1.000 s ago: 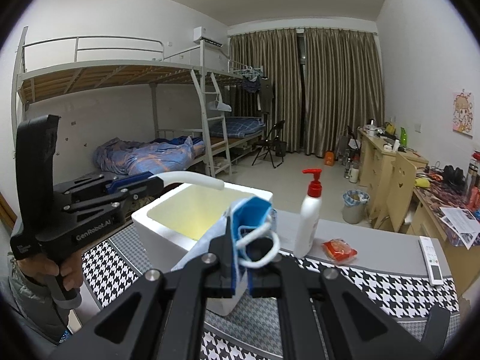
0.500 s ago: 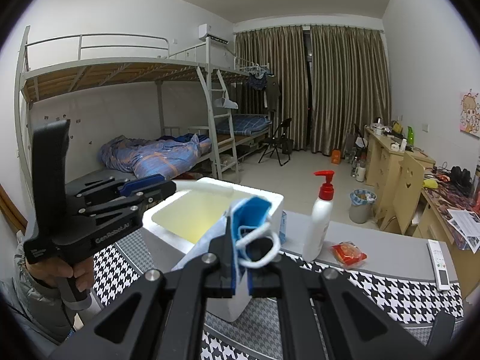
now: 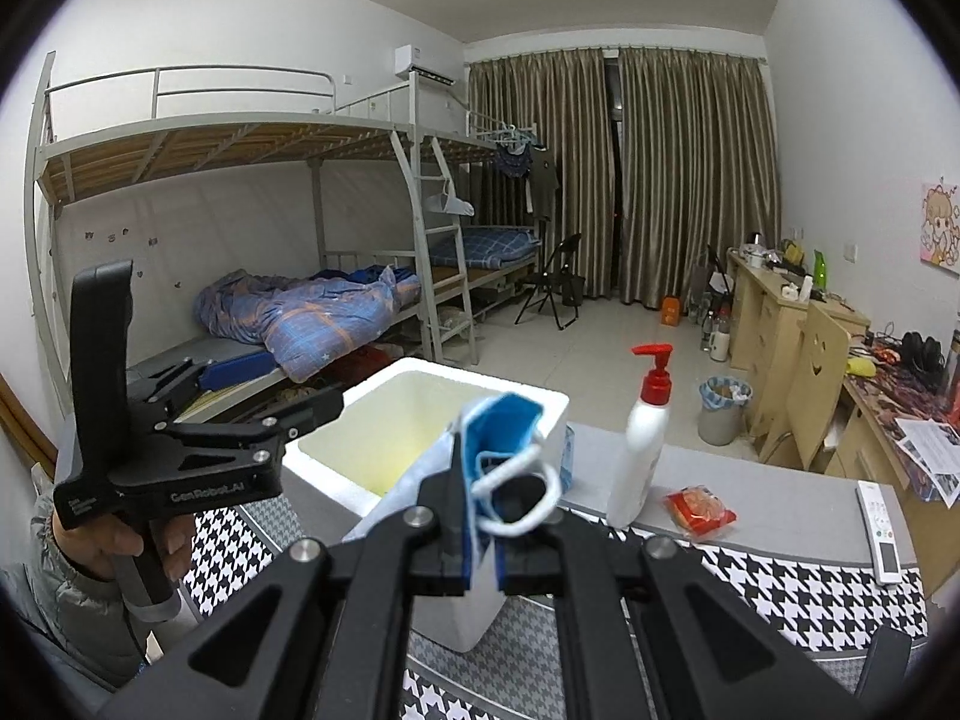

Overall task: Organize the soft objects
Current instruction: 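Open the left tool to drop the foam tube into the foam box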

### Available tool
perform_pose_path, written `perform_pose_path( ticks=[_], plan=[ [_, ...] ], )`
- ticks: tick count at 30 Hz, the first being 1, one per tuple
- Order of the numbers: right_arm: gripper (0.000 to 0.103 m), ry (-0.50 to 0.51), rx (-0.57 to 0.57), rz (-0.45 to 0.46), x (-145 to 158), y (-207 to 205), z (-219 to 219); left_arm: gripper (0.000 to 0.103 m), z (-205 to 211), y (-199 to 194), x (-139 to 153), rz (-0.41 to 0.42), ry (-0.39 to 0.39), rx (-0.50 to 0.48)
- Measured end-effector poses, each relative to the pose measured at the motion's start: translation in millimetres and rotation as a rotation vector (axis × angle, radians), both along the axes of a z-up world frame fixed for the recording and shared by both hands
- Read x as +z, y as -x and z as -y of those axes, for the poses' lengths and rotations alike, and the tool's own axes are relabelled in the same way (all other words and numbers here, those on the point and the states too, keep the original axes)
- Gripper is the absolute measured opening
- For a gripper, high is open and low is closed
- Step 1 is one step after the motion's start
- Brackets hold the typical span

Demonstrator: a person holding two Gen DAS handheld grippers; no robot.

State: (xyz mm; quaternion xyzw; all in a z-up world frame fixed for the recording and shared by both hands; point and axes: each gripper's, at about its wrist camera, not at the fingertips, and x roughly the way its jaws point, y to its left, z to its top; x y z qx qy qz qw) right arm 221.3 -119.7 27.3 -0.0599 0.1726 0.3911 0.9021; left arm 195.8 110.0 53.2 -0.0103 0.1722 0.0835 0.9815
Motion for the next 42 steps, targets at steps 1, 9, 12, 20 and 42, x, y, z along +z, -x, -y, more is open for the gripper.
perform_pose_path(
  ticks=[1,9,12,20,42],
  plan=[
    [0.007,0.0,0.001,0.002,0,0,0,0.095,0,1,1,0.005,0.002,0.005],
    [0.007,-0.003,-0.003,0.027,7,3,-5,0.102,-5,12,4,0.029,0.03,0.003],
    [0.007,-0.001,-0.002,0.033,10,3,-8,0.102,-6,16,6,0.035,0.02,0.009],
    [0.007,-0.005,0.006,0.045,19,3,-18,0.102,-11,26,8,0.047,0.017,0.034],
    [0.007,0.021,-0.024,0.031,13,-17,-48,0.102,-33,38,1,0.04,0.043,0.085]
  ],
)
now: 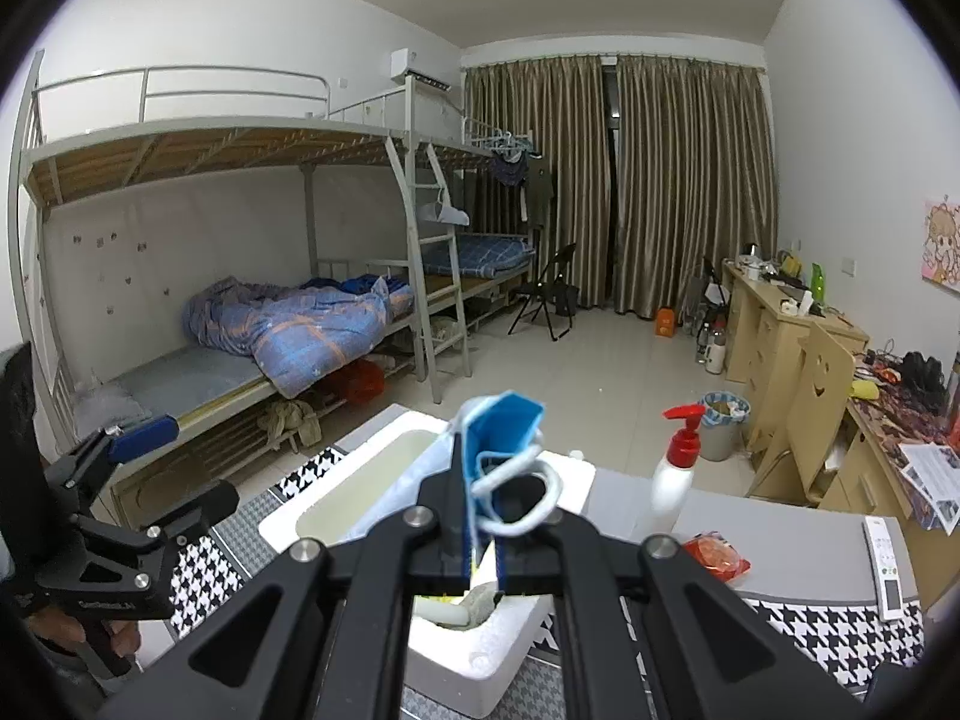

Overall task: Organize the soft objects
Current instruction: 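Open the left tool to drop the foam tube into the foam box, then lower the face mask into the foam box and open the right tool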

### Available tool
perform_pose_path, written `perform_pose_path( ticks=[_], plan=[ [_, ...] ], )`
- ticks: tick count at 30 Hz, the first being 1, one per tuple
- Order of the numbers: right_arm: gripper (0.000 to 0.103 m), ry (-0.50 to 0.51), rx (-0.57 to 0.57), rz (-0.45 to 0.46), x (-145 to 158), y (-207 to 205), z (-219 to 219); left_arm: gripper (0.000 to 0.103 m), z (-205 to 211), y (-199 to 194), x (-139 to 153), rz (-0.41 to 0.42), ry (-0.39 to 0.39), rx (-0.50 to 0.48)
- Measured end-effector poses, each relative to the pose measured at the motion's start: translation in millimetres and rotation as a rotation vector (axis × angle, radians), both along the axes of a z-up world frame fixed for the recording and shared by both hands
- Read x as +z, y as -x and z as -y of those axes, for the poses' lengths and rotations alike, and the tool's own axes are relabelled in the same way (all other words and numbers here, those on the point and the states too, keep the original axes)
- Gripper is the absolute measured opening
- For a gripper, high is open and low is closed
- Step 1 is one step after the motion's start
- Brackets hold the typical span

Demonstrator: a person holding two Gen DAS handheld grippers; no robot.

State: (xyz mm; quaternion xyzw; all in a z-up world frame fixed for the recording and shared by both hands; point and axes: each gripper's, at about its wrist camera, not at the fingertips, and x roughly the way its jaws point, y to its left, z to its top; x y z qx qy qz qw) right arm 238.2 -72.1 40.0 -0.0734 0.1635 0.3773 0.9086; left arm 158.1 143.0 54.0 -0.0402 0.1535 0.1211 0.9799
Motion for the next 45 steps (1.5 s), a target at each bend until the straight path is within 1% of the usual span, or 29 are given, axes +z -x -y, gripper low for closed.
perform_pose_path(
  ticks=[6,12,18,27,28,29,32,33,35,38,40,45],
  plan=[
    [0.007,0.052,-0.016,0.017,-5,-3,-18,0.102,-1,2,-3,0.002,-0.02,0.009],
    [0.008,0.087,-0.009,-0.009,-12,-10,-28,0.102,-7,3,-6,-0.003,-0.014,0.019],
    [0.008,0.097,0.008,-0.049,-16,-18,-33,0.102,-12,3,-9,-0.006,-0.007,0.023],
    [0.009,0.137,0.029,-0.078,-23,-23,-45,0.102,-17,4,-13,-0.011,0.002,0.03],
    [0.013,0.142,0.03,-0.079,-24,-23,-44,0.102,-18,4,-13,-0.01,0.004,0.03],
    [0.021,0.144,0.035,-0.084,-25,-24,-44,0.102,-18,4,-13,-0.01,0.006,0.03],
    [0.039,0.14,0.057,-0.101,-25,-22,-49,0.102,-20,4,-14,-0.012,0.005,0.031],
    [0.042,0.143,0.063,-0.104,-26,-22,-50,0.102,-20,4,-14,-0.012,0.008,0.032],
    [0.058,0.144,0.071,-0.108,-27,-21,-49,0.102,-22,4,-16,-0.015,0.011,0.032],
    [0.069,0.156,0.075,-0.112,-28,-20,-50,0.102,-24,4,-16,-0.013,0.01,0.036],
    [0.071,0.165,0.079,-0.113,-30,-19,-51,0.102,-25,3,-15,-0.013,0.014,0.036],
    [0.072,0.164,0.084,-0.116,-30,-19,-49,0.102,-25,2,-15,-0.014,0.013,0.036]
  ],
)
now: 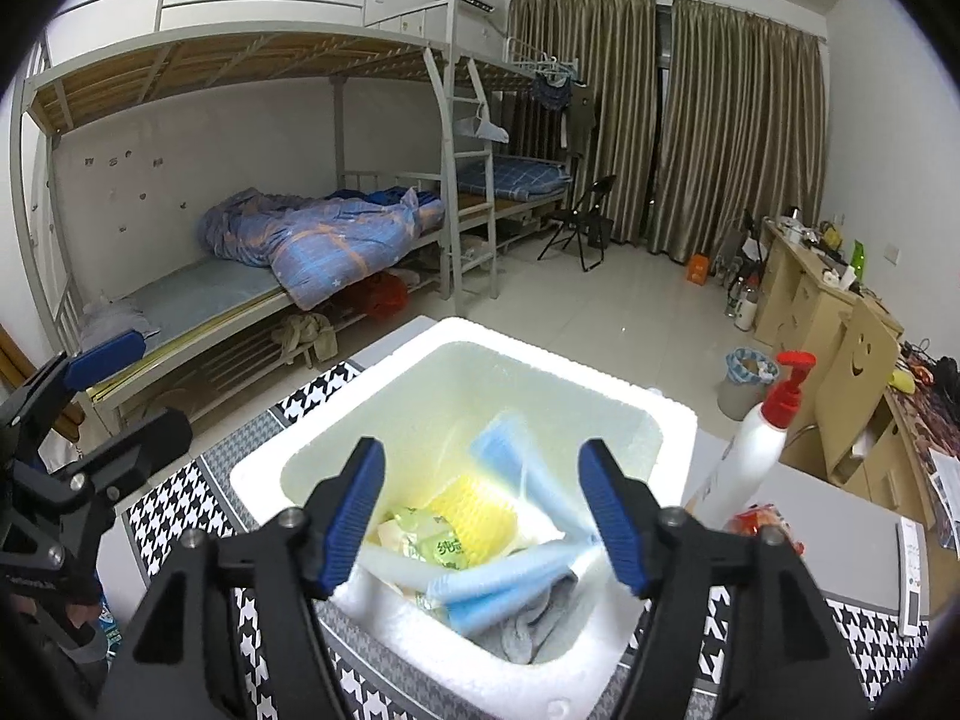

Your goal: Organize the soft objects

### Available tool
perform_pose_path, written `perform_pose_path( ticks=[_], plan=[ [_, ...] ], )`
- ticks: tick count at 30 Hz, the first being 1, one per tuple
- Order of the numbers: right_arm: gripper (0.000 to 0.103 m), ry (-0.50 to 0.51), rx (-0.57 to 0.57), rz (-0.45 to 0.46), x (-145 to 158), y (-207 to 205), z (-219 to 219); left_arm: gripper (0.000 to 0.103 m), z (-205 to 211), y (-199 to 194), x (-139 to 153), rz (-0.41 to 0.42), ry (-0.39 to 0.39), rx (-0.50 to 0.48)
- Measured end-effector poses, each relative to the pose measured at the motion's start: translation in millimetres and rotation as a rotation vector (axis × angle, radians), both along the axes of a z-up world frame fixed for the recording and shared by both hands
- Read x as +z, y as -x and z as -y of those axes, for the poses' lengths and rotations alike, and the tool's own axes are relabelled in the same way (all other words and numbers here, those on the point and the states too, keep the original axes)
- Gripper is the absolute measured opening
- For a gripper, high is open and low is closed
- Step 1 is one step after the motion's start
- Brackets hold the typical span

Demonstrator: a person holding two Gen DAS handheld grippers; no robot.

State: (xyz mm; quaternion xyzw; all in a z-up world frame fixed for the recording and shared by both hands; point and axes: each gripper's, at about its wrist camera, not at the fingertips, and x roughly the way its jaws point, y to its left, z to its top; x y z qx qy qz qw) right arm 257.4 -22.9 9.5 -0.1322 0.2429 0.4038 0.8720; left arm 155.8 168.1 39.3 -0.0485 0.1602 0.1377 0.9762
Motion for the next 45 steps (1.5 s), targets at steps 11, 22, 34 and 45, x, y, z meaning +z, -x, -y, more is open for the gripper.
perform_pose_path(
  ticks=[11,22,34,45],
  plan=[
    [0.072,-0.022,-0.009,-0.008,0,2,9,0.102,4,2,3,0.003,-0.005,-0.008],
    [0.077,-0.076,-0.029,0.0,6,10,28,0.102,13,6,9,0.016,-0.025,-0.018],
    [0.102,-0.146,-0.068,0.018,12,23,51,0.102,24,14,17,0.031,-0.034,-0.019],
    [0.102,-0.172,-0.091,0.056,17,36,68,0.102,40,23,26,0.049,-0.054,-0.023]
  ],
)
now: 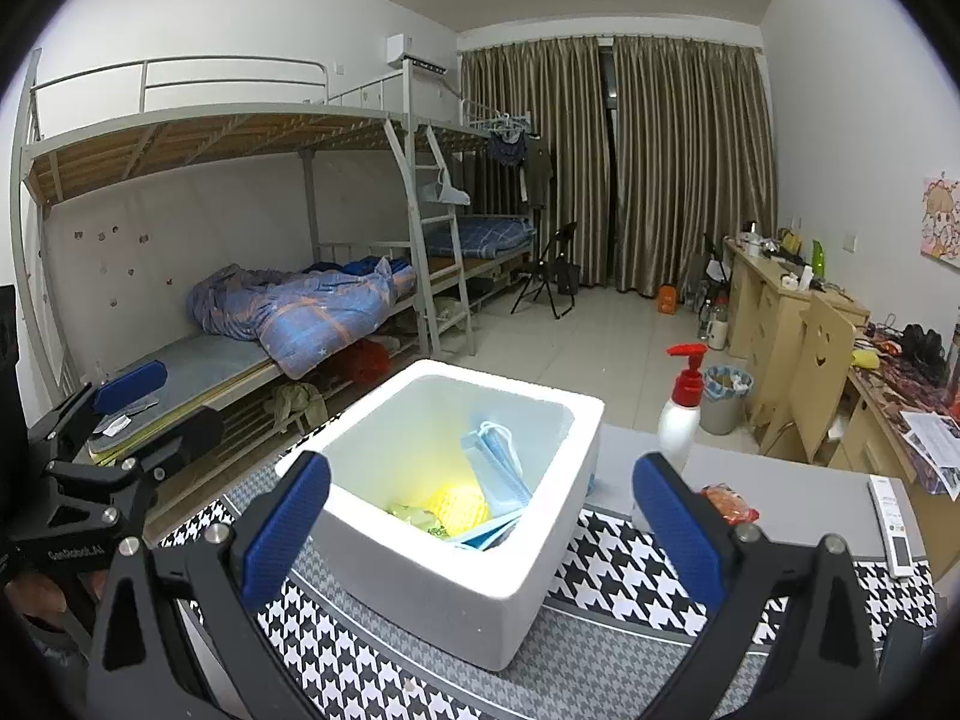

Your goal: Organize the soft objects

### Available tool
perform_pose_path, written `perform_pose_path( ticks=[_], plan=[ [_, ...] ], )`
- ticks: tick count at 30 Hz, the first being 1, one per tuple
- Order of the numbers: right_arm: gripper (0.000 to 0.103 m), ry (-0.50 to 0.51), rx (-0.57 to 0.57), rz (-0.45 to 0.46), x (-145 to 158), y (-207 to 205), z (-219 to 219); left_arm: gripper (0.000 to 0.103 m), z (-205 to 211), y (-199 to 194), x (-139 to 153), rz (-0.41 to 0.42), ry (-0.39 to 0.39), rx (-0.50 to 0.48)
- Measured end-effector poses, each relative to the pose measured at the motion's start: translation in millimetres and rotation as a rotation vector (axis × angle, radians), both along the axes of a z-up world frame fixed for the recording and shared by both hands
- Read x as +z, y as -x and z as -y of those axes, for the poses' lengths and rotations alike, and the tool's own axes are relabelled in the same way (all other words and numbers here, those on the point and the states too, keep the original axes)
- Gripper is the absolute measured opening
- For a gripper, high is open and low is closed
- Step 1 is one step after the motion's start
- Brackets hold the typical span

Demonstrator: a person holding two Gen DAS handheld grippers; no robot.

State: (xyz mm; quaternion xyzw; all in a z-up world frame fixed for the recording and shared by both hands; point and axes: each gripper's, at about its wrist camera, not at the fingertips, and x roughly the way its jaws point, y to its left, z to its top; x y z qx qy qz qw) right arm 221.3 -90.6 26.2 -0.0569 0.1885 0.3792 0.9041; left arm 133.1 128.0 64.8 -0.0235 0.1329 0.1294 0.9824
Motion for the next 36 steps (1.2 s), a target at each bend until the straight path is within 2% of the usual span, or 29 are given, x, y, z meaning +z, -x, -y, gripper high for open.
perform_pose_path(
  ticks=[17,36],
  plan=[
    [0.102,-0.024,-0.031,0.07,2,31,17,0.102,20,18,5,0.041,-0.026,-0.022],
    [0.102,-0.051,-0.057,0.096,-4,52,40,0.102,33,39,8,0.069,-0.037,-0.042]
  ],
)
